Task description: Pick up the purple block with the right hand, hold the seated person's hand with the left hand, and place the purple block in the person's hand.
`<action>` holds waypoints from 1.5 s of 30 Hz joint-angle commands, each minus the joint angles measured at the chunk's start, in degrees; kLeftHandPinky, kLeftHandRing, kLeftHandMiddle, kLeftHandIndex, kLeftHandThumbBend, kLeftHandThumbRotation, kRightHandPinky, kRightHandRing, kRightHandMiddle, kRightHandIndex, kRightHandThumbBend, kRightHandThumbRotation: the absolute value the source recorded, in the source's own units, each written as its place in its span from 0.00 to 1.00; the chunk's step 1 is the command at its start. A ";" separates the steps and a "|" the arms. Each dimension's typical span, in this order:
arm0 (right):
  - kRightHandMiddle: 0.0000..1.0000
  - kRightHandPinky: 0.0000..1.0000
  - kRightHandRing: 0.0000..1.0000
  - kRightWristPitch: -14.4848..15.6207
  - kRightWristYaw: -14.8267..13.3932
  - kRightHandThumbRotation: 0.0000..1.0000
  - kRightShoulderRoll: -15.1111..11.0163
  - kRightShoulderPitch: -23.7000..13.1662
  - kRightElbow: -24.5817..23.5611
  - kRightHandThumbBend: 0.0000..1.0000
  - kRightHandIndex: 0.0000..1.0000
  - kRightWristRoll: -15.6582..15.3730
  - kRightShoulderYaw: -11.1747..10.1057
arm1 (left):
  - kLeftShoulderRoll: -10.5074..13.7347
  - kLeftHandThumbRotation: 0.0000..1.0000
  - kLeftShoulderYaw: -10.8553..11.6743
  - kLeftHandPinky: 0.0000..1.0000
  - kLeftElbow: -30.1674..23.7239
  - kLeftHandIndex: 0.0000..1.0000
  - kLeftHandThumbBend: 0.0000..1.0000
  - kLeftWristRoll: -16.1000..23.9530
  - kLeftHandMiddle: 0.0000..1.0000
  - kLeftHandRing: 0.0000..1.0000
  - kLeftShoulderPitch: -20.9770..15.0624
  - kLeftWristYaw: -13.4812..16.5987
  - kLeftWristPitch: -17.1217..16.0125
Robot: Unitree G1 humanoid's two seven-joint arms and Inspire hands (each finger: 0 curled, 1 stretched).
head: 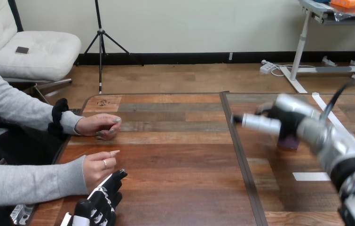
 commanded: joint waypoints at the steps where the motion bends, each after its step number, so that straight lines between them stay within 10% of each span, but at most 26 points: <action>1: 0.85 0.73 0.82 -0.41 -1.01 1.00 0.71 -0.13 -0.02 0.93 0.85 0.47 -0.16 | -2.50 1.00 0.16 1.00 -2.72 0.86 0.79 -1.11 0.96 1.00 -1.78 -0.83 -1.41; 11: 0.78 0.65 0.76 -1.01 -2.02 1.00 1.18 2.84 -0.09 0.91 0.81 0.41 0.01 | -2.44 1.00 0.63 1.00 -1.91 0.86 0.79 -2.14 0.96 1.00 -2.51 -2.45 -1.83; 34: 0.91 0.81 0.88 -3.87 -0.55 1.00 -1.20 5.43 -0.50 0.85 0.90 2.84 -1.12 | -0.28 1.00 2.63 1.00 -1.74 0.82 0.87 3.60 0.95 1.00 -3.66 -0.60 -6.43; 40: 0.91 0.82 0.87 -3.47 1.89 1.00 -1.55 5.15 -0.51 0.85 0.89 4.53 -2.48 | -0.16 1.00 3.05 1.00 -0.18 0.81 0.85 2.82 0.95 1.00 -5.06 -0.93 -7.11; 45: 0.92 0.88 0.91 -1.57 9.38 1.00 -1.87 3.35 -0.62 0.83 0.89 6.17 -3.20 | -0.61 1.00 3.30 1.00 0.74 0.81 0.84 1.75 0.95 1.00 -5.76 -1.31 -6.96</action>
